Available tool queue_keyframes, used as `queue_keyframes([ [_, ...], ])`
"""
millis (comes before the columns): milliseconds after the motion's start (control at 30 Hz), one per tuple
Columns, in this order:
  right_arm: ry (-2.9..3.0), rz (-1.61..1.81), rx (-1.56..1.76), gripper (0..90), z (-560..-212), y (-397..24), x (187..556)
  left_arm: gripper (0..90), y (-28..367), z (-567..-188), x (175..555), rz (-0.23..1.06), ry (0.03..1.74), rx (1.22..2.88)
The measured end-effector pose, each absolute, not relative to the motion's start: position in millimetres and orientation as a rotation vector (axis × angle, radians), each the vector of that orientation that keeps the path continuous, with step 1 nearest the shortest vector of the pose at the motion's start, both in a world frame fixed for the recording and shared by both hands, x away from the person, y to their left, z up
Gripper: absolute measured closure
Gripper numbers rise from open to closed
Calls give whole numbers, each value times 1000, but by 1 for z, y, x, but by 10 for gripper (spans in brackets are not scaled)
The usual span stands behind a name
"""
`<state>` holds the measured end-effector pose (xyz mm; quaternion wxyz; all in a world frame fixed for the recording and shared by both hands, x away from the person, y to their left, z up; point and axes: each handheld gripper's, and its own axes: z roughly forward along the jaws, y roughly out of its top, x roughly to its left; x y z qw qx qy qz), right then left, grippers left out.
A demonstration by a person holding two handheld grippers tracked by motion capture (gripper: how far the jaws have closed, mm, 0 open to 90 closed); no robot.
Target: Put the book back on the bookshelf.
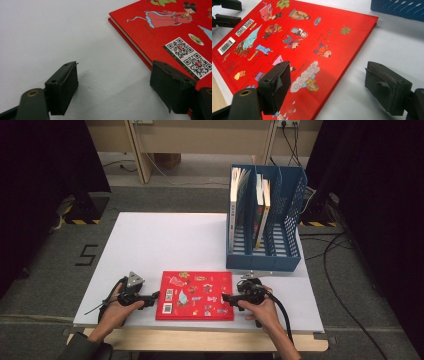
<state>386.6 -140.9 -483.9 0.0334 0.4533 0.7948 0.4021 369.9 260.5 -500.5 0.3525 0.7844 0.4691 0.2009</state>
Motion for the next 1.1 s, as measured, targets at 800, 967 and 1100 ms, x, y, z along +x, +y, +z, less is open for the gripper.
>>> queue_keyframes([
  [800,2349,1342,1518,174,-491,-124,378,154,261,-503,370,536,1212,2021],
  [967,2269,1384,1589,162,-493,-121,374,181,260,-501,368,530,1214,2030],
  [1100,2216,1411,1637,160,-494,-119,372,295,256,-499,364,532,1200,2038],
])
